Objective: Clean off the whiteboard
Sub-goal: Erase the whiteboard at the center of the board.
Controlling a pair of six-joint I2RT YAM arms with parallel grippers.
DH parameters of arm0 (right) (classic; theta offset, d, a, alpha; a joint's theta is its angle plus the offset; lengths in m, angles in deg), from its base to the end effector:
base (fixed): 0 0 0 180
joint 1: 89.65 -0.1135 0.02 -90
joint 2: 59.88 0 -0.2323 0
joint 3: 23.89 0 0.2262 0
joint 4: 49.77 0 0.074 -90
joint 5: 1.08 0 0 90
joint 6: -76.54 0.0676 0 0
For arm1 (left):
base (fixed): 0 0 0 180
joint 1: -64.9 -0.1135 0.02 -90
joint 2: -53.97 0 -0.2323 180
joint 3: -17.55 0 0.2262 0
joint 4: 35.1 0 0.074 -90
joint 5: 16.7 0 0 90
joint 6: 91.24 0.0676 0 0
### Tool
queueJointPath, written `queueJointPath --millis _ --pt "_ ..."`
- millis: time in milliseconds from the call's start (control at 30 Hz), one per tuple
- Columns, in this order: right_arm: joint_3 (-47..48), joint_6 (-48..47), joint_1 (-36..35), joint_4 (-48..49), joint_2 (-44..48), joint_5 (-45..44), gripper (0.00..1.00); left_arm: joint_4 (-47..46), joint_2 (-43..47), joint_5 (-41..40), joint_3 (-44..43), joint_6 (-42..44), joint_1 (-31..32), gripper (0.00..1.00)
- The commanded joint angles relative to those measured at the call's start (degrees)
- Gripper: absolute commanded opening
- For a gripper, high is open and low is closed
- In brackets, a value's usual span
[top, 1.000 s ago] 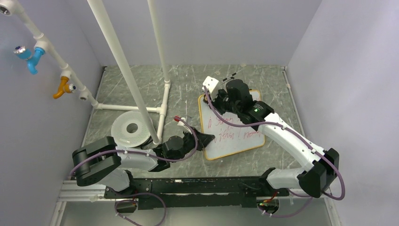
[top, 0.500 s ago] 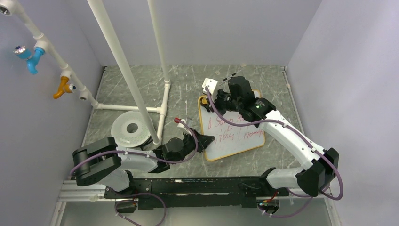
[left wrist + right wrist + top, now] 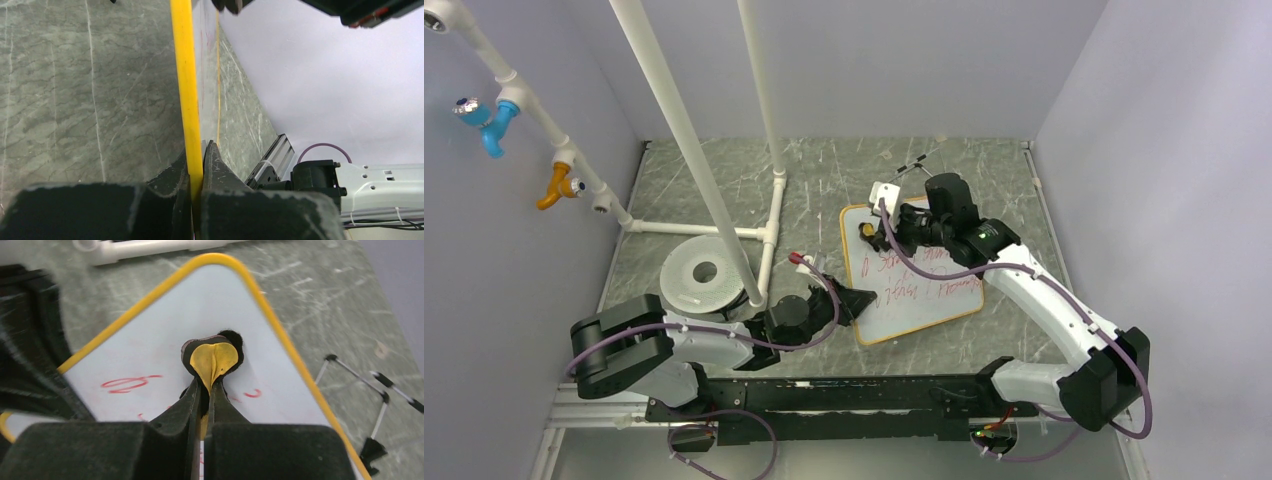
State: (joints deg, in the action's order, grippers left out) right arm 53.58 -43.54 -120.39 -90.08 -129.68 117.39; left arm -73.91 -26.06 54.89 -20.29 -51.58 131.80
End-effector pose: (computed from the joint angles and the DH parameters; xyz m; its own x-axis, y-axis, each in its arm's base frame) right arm 0.2210 0.1689 0.2897 -0.0030 -0.5144 -0.8575 -0.9197 0.3381 -0.1996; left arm 0.1316 -0.2540 0.1822 -0.5914 -0.4752 -0.6515 0.4603 0.4644 -0.7566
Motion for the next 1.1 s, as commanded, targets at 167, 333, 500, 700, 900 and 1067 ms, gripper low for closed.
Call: queueJointPath --millis 167,333,500,700,900,1067 --pt "1.5 6.1 -2.6 0.8 -1.6 -0.9 0.00 10.9 -1.8 3.0 1.0 15.7 1.2 0.00" --pt "2.1 13.0 0.6 5.7 -0.9 -12.2 0.00 10.6 -2.9 3.0 0.9 15.5 1.2 0.00" --pt "-0.5 5.1 0.6 1.6 -0.5 -3.4 0.00 13.3 -1.9 2.6 -0.2 16.2 1.2 0.00" --pt "0.4 -6.8 -3.1 -9.0 -0.6 15.5 0.00 12.9 -1.4 2.6 0.5 16.2 1.2 0.00" --pt "0.7 10.6 0.4 4.1 -0.6 -4.6 0.00 12.8 -1.2 2.9 0.6 16.4 1.2 0.00" --pt "-1.8 11.0 3.5 6.3 0.9 -11.2 0.00 12.0 -1.7 3.1 0.8 15.5 1.2 0.00"
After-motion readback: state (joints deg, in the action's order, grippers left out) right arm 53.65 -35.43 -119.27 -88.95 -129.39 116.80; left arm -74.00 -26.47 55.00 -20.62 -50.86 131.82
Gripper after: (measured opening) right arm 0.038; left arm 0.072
